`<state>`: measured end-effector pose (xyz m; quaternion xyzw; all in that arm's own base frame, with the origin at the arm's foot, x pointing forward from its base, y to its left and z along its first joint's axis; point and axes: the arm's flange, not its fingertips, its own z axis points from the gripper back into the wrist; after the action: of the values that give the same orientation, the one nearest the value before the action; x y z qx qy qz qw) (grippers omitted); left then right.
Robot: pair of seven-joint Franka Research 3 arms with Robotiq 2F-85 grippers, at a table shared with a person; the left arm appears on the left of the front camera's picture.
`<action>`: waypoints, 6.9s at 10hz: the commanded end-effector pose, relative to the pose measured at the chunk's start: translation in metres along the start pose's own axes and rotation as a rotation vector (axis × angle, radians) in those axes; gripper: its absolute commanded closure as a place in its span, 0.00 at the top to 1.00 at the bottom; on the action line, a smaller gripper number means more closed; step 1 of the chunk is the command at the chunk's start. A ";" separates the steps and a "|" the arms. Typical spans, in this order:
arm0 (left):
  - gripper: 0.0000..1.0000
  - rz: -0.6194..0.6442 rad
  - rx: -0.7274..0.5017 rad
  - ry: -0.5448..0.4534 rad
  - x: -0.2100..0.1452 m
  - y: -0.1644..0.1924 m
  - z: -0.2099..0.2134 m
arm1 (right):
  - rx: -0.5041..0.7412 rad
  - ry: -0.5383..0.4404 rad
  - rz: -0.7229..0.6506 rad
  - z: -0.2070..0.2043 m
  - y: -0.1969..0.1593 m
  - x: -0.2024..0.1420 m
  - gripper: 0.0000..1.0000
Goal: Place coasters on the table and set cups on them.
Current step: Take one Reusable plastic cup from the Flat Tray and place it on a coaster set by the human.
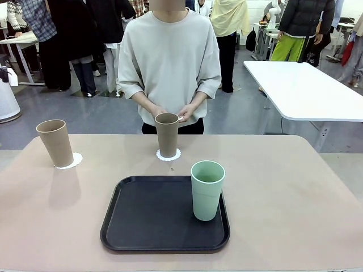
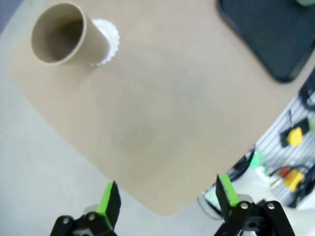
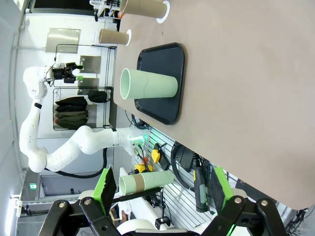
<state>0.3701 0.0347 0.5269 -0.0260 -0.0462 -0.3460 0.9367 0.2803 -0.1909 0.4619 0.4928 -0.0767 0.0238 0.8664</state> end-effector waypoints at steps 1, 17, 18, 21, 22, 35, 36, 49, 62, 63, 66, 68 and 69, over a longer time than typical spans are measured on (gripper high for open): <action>1.00 -0.094 -0.007 0.017 -0.002 0.009 0.002 | 0.004 -0.001 0.003 0.000 0.000 0.000 1.00; 1.00 0.565 -1.088 -0.389 -0.154 0.118 -0.046 | 0.004 -0.001 0.003 0.000 0.000 0.000 1.00; 1.00 0.575 -1.074 -0.389 -0.160 0.121 -0.044 | 0.004 -0.001 0.003 0.000 0.000 0.000 1.00; 1.00 0.599 -1.040 -0.435 -0.178 0.133 -0.040 | 0.004 -0.001 0.003 0.000 0.000 0.000 1.00; 1.00 0.605 -1.041 -0.432 -0.183 0.138 -0.042 | 0.004 -0.001 0.003 0.000 0.000 0.000 1.00; 1.00 0.618 -1.047 -0.434 -0.180 0.133 -0.040 | 0.004 -0.001 0.003 0.000 0.000 0.000 1.00; 1.00 0.618 -1.047 -0.434 -0.180 0.133 -0.040 | 0.000 -0.001 0.000 0.000 0.000 0.000 1.00; 1.00 0.618 -1.047 -0.434 -0.180 0.133 -0.040 | -0.730 0.555 0.763 -0.226 0.134 0.037 1.00; 1.00 0.618 -1.047 -0.434 -0.180 0.133 -0.040 | -0.150 0.367 1.215 -0.280 0.065 0.067 1.00; 1.00 0.618 -1.047 -0.434 -0.180 0.133 -0.040 | -0.109 0.400 1.203 -0.286 0.057 0.070 1.00; 1.00 0.618 -1.047 -0.434 -0.180 0.133 -0.040 | -0.100 0.388 1.230 -0.292 0.052 0.069 1.00; 1.00 0.618 -1.047 -0.434 -0.180 0.133 -0.040 | -0.060 0.385 1.235 -0.294 0.055 0.061 1.00; 1.00 0.618 -1.047 -0.434 -0.180 0.133 -0.040 | -0.060 0.385 1.235 -0.294 0.055 0.061 1.00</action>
<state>0.3240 0.2506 0.4615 -0.5589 -0.0511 -0.0324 0.8270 0.3644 0.0842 0.3690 0.3106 -0.1745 0.6073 0.7101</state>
